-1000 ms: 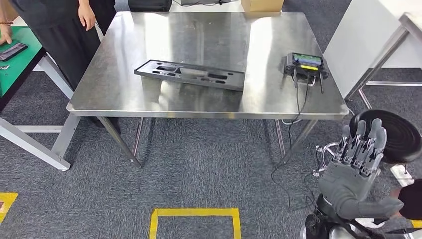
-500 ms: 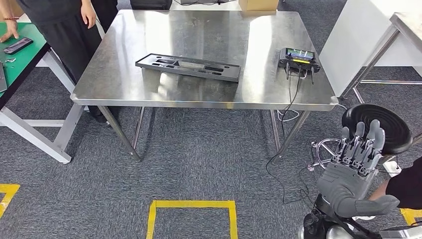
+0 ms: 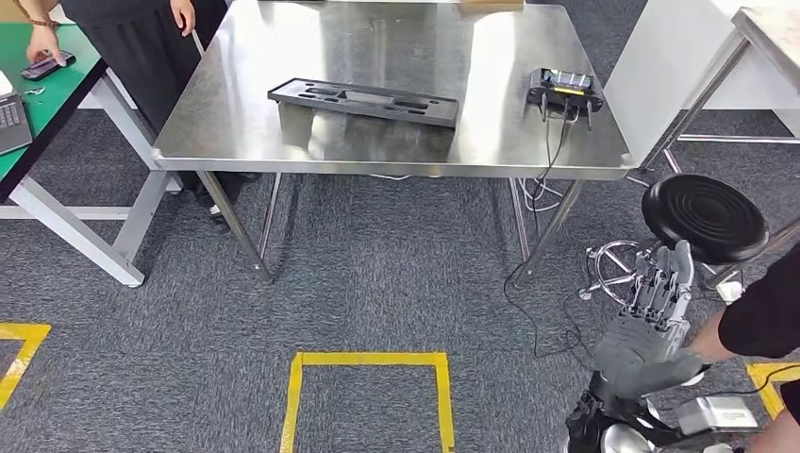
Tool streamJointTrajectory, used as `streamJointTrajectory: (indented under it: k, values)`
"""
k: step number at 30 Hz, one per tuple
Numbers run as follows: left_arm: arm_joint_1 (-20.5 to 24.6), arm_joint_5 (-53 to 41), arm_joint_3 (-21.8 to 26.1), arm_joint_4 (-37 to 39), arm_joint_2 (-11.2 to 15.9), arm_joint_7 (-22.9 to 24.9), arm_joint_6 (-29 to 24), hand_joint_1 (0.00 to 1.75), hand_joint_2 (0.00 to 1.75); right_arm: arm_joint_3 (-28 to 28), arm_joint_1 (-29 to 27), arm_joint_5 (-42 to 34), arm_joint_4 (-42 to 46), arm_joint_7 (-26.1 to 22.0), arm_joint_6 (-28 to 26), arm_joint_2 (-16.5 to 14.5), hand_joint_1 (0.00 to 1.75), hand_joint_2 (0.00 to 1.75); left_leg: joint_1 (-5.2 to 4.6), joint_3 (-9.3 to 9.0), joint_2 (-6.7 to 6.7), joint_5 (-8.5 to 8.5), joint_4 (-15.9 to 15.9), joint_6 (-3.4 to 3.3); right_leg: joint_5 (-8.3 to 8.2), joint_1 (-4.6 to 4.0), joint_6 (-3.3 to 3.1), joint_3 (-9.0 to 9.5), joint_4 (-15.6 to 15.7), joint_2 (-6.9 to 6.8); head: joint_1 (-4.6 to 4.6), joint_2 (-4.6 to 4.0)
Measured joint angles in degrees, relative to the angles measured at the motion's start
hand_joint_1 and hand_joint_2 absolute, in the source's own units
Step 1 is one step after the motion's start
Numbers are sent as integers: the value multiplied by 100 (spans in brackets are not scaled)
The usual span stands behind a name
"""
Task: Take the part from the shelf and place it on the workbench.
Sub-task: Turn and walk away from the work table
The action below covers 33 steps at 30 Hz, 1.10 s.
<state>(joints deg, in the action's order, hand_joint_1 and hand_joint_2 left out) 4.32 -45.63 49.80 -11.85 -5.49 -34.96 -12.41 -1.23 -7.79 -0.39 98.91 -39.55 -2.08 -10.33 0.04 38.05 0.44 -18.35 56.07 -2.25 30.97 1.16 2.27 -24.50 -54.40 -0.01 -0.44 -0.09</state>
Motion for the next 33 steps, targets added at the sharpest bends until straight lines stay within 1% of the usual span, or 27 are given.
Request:
streamJointTrajectory:
  k: [1, 3, 4, 5, 7, 8, 9, 10, 11, 12, 13, 14, 16, 18, 19, 20, 22, 23, 24, 25, 26, 27, 28, 29, 30, 31, 33]
  values:
    - [-2, -3, 4, 0, 0, 2, -4, 0, 0, 8, 29, 105, -186, 19, -141, 18, 0, 0, -2, 23, 0, 54, 10, 35, 11, -27, -56, 11, 76, 9, -15, 0]
    - [-8, -25, 17, 0, 3, 7, -11, 0, 0, 17, 93, 352, -633, 93, -439, 55, 0, 0, 40, 68, -10, 52, 51, 101, -76, 17, -172, -100, 16, -1, -38, 0]
    - [-12, -42, 22, 1, 2, 10, -12, 0, 0, 30, 133, 505, -881, 133, -612, 70, 0, 0, 61, 120, -18, -113, 170, 134, -137, 40, -241, -152, 8, -14, -40, 0]
    - [-16, -62, 26, 1, 1, 14, -13, 0, 0, 45, 177, 661, -1144, 158, -789, 83, 0, 0, 83, 190, -28, -377, 388, 166, -205, 63, -298, -215, 8, -27, -43, 0]
    - [-18, -93, 26, 2, -4, 24, -13, 0, 0, 78, 263, 885, -1664, 131, -1061, 110, 0, 0, 106, 350, -37, -974, 1080, 228, -341, 36, -355, -356, -1, -41, -46, 0]
    - [-18, -102, 26, 2, -4, 29, -13, 0, 0, 88, 288, 921, -1890, 96, -1124, 124, 0, 0, 115, 391, -38, -1124, 1407, 252, -408, 24, -352, -434, -13, -43, -46, 0]
    - [-17, -105, 26, 2, -4, 34, -13, 0, 0, 95, 305, 934, -2088, 67, -1155, 139, 0, 0, 122, 367, -38, -1141, 1610, 265, -470, 15, -339, -517, -35, -45, -46, 0]
    - [-17, -106, 26, 2, -4, 38, -13, 0, 0, 99, 318, 942, -2251, 50, -1172, 153, 0, 0, 126, 241, -38, -1051, 1620, 267, -523, 12, -321, -608, -66, -44, -45, 0]
    - [-16, -107, 26, 2, -4, 40, -13, 0, 0, 101, 334, 954, -2384, 46, -1186, 165, 0, 0, 129, -1, -39, -916, 1406, 256, -567, 11, -298, -702, -105, -41, -47, 0]
    - [-9, -111, 26, 1, -3, 43, -13, 0, 0, 102, 357, 996, -2492, 85, -1221, 174, 0, 0, 130, -297, -45, -873, 1036, 232, -603, 12, -273, -781, -143, -39, -48, 0]
    - [1, -117, 26, -1, -1, 44, -13, 0, 0, 103, 387, 1065, -2580, 163, -1278, 181, 0, 0, 121, -575, -57, -894, 646, 205, -639, 9, -247, -847, -172, -36, -44, 0]
    - [9, -133, 26, -2, -1, 45, -13, 0, 0, 107, 438, 1175, -2708, 271, -1359, 190, 0, 0, 103, -758, -69, -938, 357, 169, -677, 5, -211, -887, -186, -35, -39, 0]
    - [24, -173, 26, -2, -2, 50, -13, 0, 0, 114, 622, 1403, -3240, 457, -1519, 209, 0, 0, 54, -841, -79, -990, 158, 96, -768, 1, -133, -921, -170, -31, -47, 0]
    - [51, -219, 26, -2, -16, 58, -13, 0, 0, 112, 857, 1533, -4174, 535, -1599, 246, 0, 0, 42, -793, -58, -859, 75, -2, -822, -17, -63, -950, -149, -26, -63, 0]
    - [70, -239, 25, -3, -27, 62, -13, 0, 0, 107, 956, 1566, -4690, 592, -1616, 272, 0, 0, 48, -752, -49, -770, 16, -59, -743, -24, -60, -997, -208, -22, -54, 0]
    - [88, -262, 25, -3, -39, 65, -13, 0, 0, 102, 1035, 1599, -5190, 698, -1630, 299, 0, 0, 55, -691, -43, -671, -41, -108, -553, -31, -86, -1084, -385, -18, -44, 0]
    - [106, -300, 25, -3, -54, 73, -11, 0, 0, 95, 1140, 1672, -6111, 1064, -1649, 346, 0, 0, 50, -517, -44, -509, -70, -164, -3, -17, -160, -1309, -1045, -10, -19, 0]
    - [109, -320, 26, -2, -58, 78, -10, 0, 0, 95, 1161, 1709, -6507, 1271, -1652, 367, 0, 0, 43, -419, -47, -430, -65, -167, 198, -10, -159, -1396, -1414, -7, -11, 0]
    - [108, -335, 25, -2, -62, 82, -9, 0, 0, 95, 1163, 1752, -6835, 1477, -1655, 388, 0, 0, 38, -319, -49, -353, -60, -160, 270, -5, -119, -1414, -1674, -7, -8, 0]
    - [107, -347, 25, -2, -67, 84, -6, 0, 0, 95, 1158, 1804, -7110, 1689, -1656, 410, 0, 0, 34, -216, -48, -275, -54, -145, 224, -2, -54, -1344, -1768, -7, -6, 0]
    - [107, -357, 24, -2, -72, 84, -3, 0, 0, 96, 1152, 1859, -7342, 1924, -1649, 429, 0, 0, 34, -117, -45, -199, -47, -124, 103, 3, 16, -1166, -1654, -8, -4, 0]
    - [110, -363, 23, -2, -76, 84, 1, 0, 0, 96, 1151, 1909, -7543, 2169, -1631, 446, 0, 0, 33, -27, -41, -128, -35, -97, -3, 9, 62, -884, -1345, -10, -3, 0]
    - [113, -372, 23, -2, -79, 84, 7, 0, 0, 97, 1145, 1949, -7721, 2395, -1601, 463, 0, 0, 23, 56, -37, -66, -15, -64, -33, 2, 73, -508, -884, -13, 5, 0]
    - [116, -381, 23, -2, -83, 83, 14, 0, 0, 97, 1137, 1979, -7869, 2573, -1566, 477, 0, 0, 12, 115, -30, -7, 8, -29, 6, -10, 49, -200, -440, -7, 0, 0]
    - [119, -391, 23, -2, -83, 82, 22, 0, 0, 99, 1123, 2008, -8000, 2703, -1530, 489, 0, 0, 3, 148, -22, 52, 23, 3, 69, -26, 12, 7, -109, -1, -6, 0]
    - [118, -400, 23, -2, -84, 81, 30, 0, 0, 102, 1101, 2037, -8116, 2802, -1495, 497, 0, 0, 0, 169, -15, 107, 26, 32, 117, -50, -26, 103, 71, 7, -15, 0]
    - [110, -408, 23, -2, -79, 81, 38, 0, 0, 108, 1042, 2078, -8322, 2955, -1434, 504, 0, 0, 29, 190, -15, 179, 20, 86, 70, -18, -115, 28, 77, 1, -31, 0]
